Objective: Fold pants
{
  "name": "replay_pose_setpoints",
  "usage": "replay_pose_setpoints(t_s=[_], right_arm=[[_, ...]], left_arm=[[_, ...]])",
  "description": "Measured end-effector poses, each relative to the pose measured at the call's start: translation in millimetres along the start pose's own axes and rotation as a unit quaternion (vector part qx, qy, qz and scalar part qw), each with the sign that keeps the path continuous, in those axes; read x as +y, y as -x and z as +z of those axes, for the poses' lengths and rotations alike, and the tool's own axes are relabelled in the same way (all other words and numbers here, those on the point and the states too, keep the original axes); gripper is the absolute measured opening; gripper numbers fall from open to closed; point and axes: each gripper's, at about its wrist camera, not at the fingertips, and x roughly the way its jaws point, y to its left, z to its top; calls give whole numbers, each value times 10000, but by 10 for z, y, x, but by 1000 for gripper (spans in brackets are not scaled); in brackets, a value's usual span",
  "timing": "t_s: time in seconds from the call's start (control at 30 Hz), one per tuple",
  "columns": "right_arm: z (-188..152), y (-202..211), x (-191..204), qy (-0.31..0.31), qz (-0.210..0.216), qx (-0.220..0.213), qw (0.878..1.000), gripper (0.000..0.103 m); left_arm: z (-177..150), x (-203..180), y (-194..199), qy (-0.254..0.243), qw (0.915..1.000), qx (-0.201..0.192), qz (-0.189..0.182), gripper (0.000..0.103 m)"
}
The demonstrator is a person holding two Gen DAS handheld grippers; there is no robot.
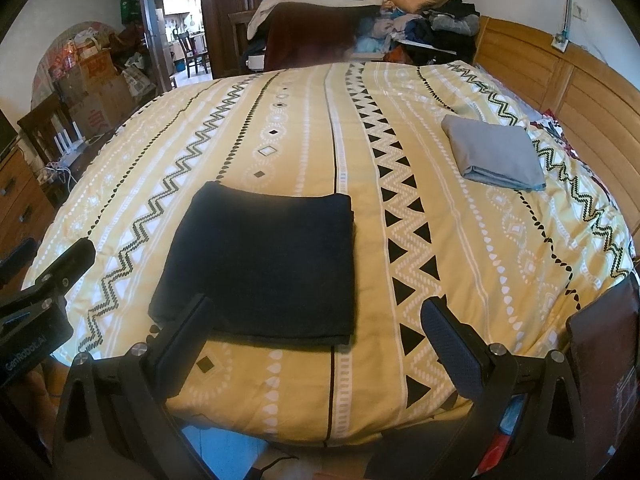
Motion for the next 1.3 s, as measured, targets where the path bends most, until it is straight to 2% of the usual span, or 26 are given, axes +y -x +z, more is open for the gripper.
replay_pose_setpoints(t_s=[0.3,1.3], right_arm=[[2,-74,9,23,68,64,10000,100],[16,-54,42,-26,299,81,9995,99]], left_arm=[[2,-1,-37,-28,10000,55,28,103],[34,45,-12,-37,10000,53,16,103]])
